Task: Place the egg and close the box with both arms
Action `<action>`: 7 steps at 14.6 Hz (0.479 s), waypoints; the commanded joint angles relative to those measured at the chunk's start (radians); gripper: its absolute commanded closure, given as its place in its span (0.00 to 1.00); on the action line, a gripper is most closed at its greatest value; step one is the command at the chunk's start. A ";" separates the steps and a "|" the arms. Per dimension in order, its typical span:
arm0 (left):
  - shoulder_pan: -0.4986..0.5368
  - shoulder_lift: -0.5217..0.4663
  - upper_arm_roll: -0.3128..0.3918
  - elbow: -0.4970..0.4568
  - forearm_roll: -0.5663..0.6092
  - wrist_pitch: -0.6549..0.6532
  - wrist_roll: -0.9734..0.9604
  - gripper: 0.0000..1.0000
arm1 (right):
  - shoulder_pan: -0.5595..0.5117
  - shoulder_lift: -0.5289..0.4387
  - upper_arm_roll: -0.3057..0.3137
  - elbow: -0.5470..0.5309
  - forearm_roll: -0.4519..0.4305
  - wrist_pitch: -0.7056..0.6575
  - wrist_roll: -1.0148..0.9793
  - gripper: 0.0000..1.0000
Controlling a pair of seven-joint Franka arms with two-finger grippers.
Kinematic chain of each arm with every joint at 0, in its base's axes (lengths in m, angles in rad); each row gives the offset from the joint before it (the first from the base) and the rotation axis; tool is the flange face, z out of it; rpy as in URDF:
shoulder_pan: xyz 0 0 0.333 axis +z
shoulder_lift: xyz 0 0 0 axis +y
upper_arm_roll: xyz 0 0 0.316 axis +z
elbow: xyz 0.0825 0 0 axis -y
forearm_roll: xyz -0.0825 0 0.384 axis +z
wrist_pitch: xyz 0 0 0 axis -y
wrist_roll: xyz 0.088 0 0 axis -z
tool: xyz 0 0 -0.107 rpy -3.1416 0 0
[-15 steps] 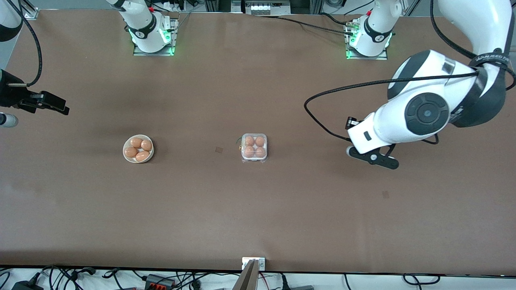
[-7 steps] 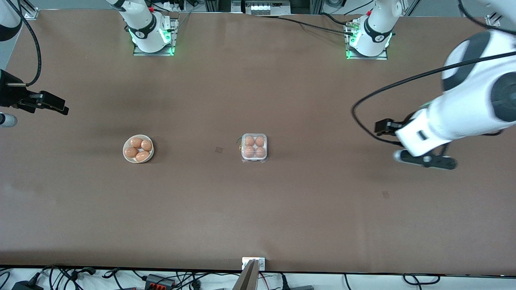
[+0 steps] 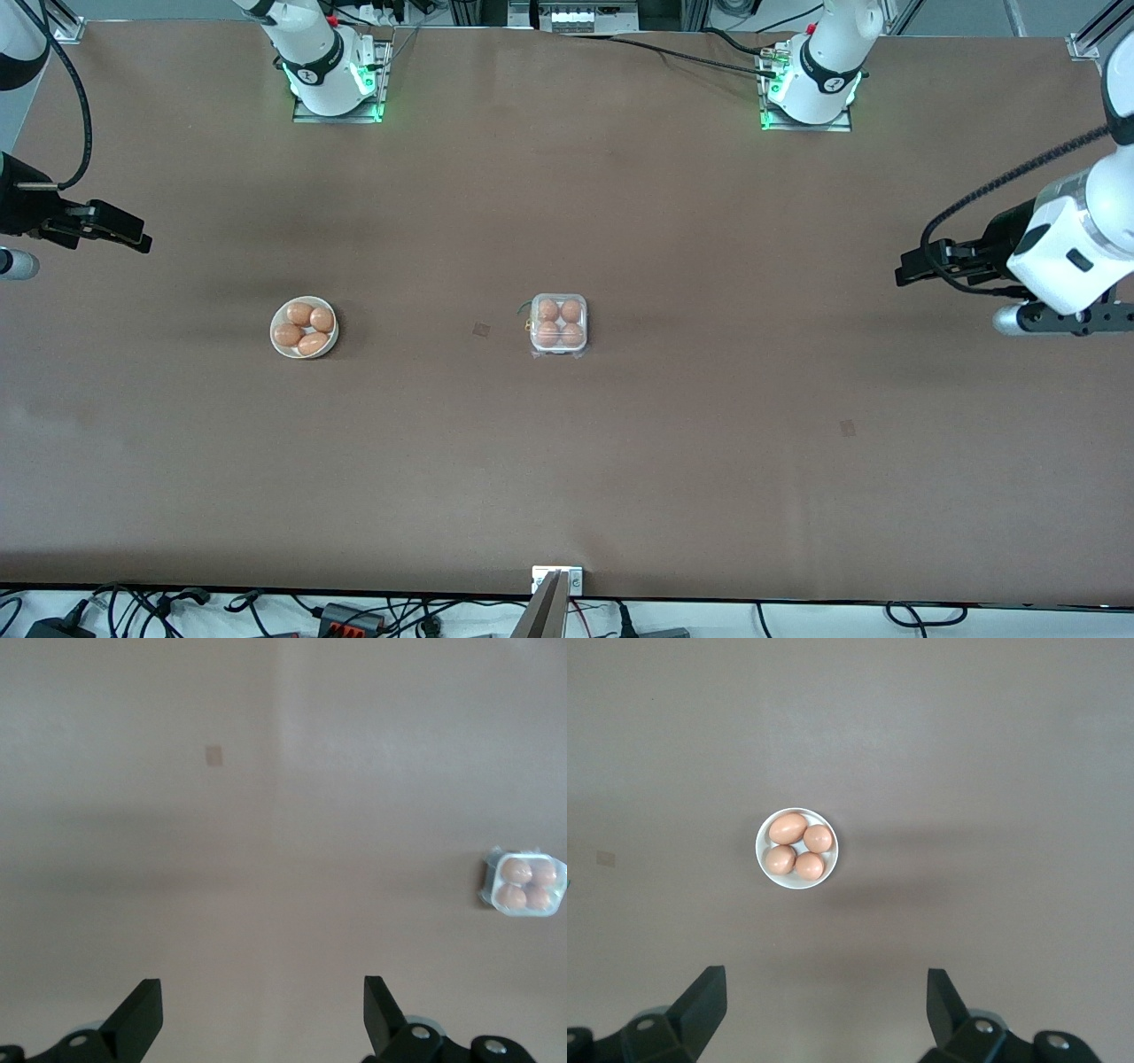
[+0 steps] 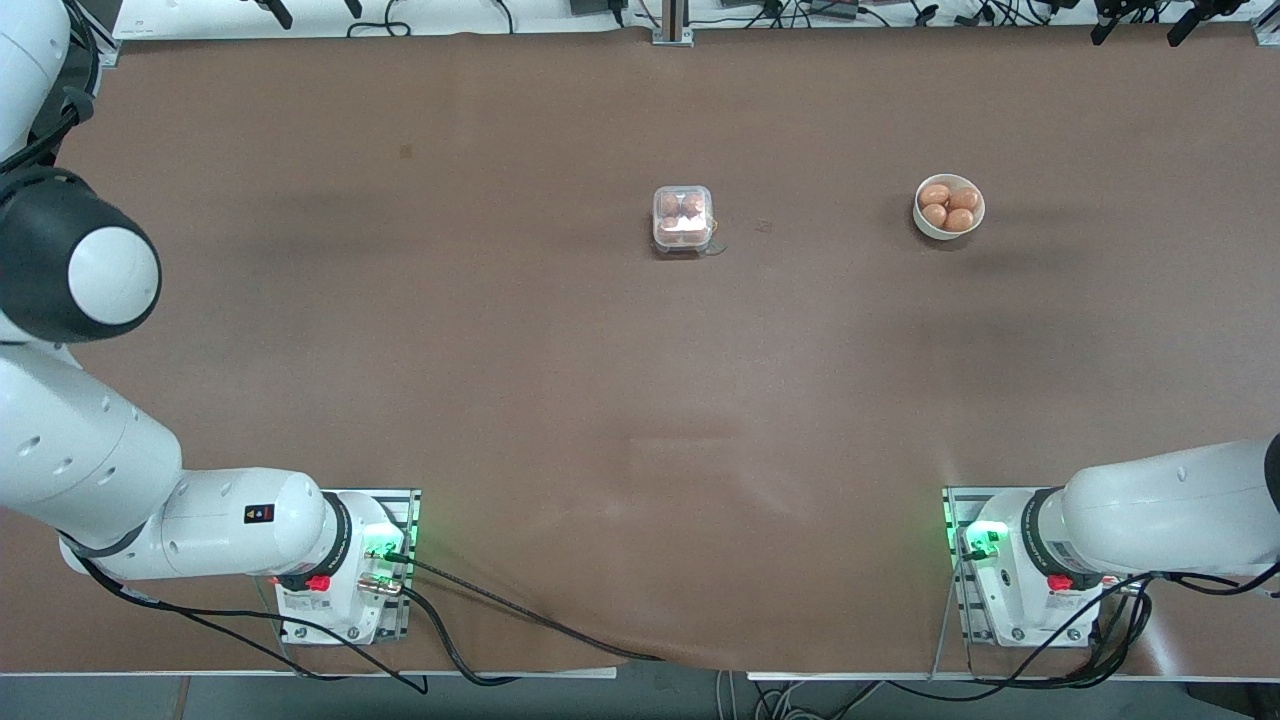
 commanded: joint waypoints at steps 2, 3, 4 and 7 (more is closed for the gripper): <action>-0.049 -0.245 0.056 -0.366 0.084 0.237 0.159 0.00 | -0.018 -0.012 0.017 0.003 -0.002 -0.010 -0.012 0.00; -0.046 -0.265 0.068 -0.398 0.078 0.259 0.156 0.00 | -0.018 -0.012 0.017 0.003 -0.002 -0.010 -0.012 0.00; -0.049 -0.279 0.107 -0.433 0.070 0.265 0.158 0.00 | -0.018 -0.012 0.017 0.003 -0.002 -0.010 -0.012 0.00; -0.049 -0.290 0.127 -0.440 0.006 0.273 0.140 0.00 | -0.018 -0.012 0.017 0.004 -0.002 -0.010 -0.013 0.00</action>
